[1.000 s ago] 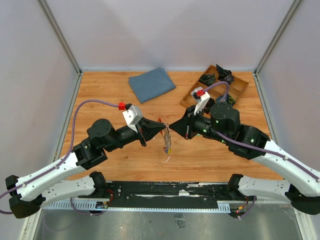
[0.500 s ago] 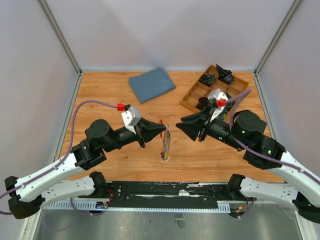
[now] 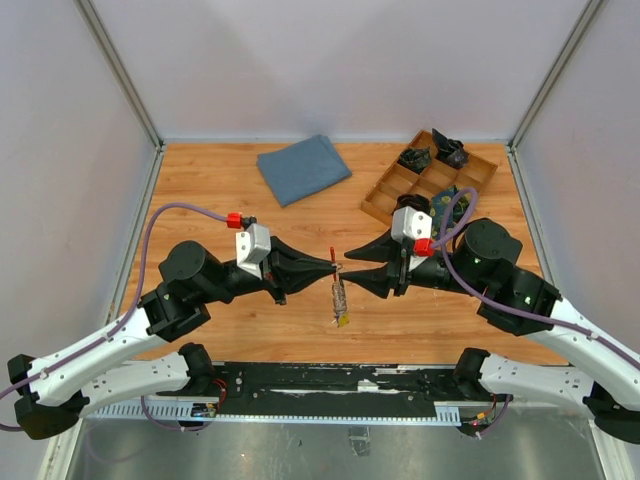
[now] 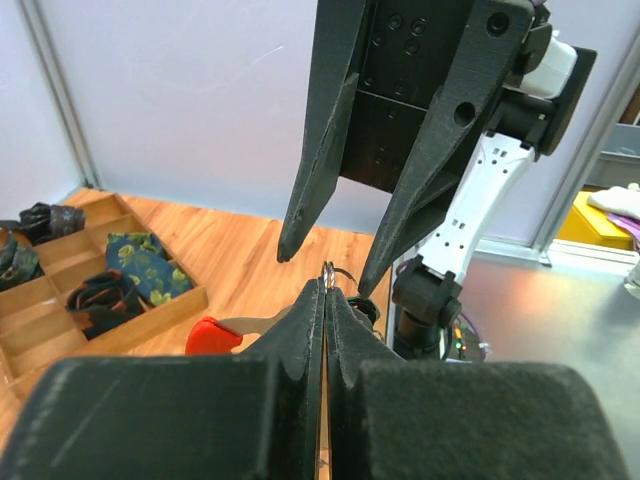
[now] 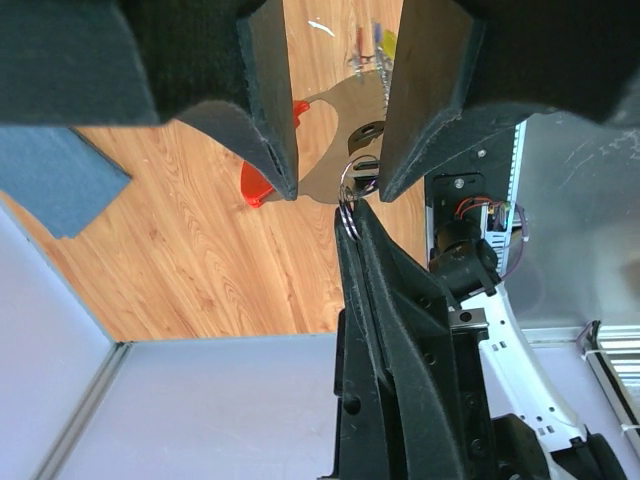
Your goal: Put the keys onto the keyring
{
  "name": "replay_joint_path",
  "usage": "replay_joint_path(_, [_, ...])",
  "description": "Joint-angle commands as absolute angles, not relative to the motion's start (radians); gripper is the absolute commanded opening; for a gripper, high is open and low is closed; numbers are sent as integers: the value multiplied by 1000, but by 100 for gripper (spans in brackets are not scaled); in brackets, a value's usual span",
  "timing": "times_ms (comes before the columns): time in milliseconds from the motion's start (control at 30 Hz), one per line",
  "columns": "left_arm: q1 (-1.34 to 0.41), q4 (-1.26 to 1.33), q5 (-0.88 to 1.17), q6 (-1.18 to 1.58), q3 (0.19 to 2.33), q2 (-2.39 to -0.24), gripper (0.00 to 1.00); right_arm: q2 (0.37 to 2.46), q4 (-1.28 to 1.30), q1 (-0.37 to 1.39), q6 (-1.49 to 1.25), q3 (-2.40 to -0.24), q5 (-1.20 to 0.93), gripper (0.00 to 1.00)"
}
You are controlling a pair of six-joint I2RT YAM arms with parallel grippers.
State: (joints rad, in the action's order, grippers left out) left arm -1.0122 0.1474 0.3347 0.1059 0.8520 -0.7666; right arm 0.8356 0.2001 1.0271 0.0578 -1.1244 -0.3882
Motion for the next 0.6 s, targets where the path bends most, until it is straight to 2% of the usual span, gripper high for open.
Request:
replay_joint_path(0, [-1019, 225, 397, 105, 866, -751, 0, 816, 178, 1042, 100, -1129, -455, 38])
replay_joint_path(400, [-1020, 224, 431, 103, 879, -756, 1, 831, 187, 1043, 99, -1122, -479, 27])
replay_joint_path(567, [-1020, 225, 436, 102, 880, -756, 0, 839, 193, 1043, 99, -1127, -492, 17])
